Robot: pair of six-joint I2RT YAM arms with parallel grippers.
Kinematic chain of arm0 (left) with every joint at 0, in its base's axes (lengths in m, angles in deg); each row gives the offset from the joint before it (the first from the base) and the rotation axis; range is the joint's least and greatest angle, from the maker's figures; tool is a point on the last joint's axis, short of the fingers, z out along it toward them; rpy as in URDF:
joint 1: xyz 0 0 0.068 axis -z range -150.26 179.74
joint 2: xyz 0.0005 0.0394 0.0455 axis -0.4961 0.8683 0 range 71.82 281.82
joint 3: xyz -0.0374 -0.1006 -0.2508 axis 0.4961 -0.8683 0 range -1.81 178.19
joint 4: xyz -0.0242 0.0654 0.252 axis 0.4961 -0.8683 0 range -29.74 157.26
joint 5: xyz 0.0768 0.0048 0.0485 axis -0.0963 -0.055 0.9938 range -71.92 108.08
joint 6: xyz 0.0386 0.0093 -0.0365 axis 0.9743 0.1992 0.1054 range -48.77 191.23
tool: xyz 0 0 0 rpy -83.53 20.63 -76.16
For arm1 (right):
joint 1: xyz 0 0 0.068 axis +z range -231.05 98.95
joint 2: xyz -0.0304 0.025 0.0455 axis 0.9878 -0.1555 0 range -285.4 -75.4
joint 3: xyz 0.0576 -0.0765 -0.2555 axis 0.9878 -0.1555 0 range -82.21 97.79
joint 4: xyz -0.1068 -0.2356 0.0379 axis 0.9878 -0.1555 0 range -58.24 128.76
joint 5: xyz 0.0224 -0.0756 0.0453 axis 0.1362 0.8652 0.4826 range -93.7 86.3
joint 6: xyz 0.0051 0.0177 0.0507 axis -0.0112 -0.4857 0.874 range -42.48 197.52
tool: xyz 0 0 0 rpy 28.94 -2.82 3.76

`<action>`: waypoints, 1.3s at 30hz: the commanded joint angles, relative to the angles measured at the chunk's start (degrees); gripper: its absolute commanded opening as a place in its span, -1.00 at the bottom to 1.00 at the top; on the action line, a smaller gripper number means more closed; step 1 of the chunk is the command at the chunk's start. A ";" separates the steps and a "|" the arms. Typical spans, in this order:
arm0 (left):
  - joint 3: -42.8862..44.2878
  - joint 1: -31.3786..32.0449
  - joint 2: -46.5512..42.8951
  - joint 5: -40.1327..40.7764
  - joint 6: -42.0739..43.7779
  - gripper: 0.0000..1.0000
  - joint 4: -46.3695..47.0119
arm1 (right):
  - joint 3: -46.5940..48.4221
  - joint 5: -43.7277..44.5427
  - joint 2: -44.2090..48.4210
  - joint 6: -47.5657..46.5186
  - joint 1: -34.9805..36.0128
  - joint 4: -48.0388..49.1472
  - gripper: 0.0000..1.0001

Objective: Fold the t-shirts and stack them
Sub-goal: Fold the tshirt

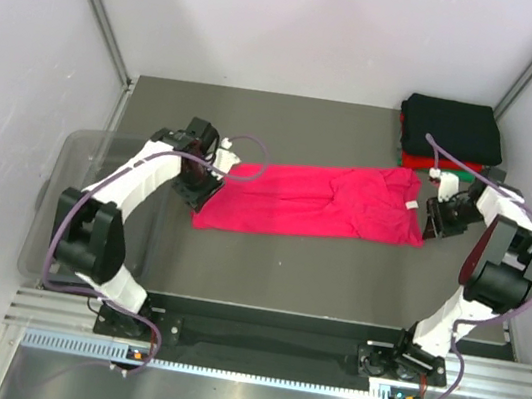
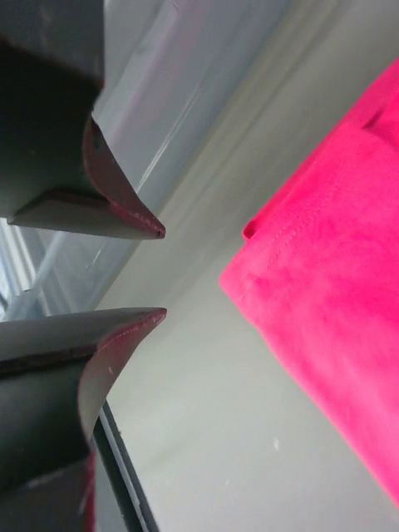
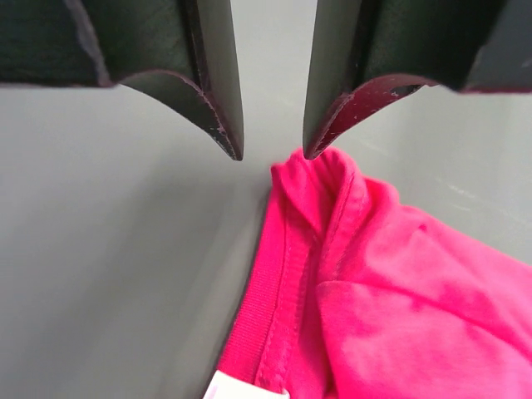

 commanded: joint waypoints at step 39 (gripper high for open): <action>-3.72 12.27 14.42 9.25 13.31 -1.00 10.08 | 3.89 -6.89 4.08 4.25 -0.47 -2.04 -0.13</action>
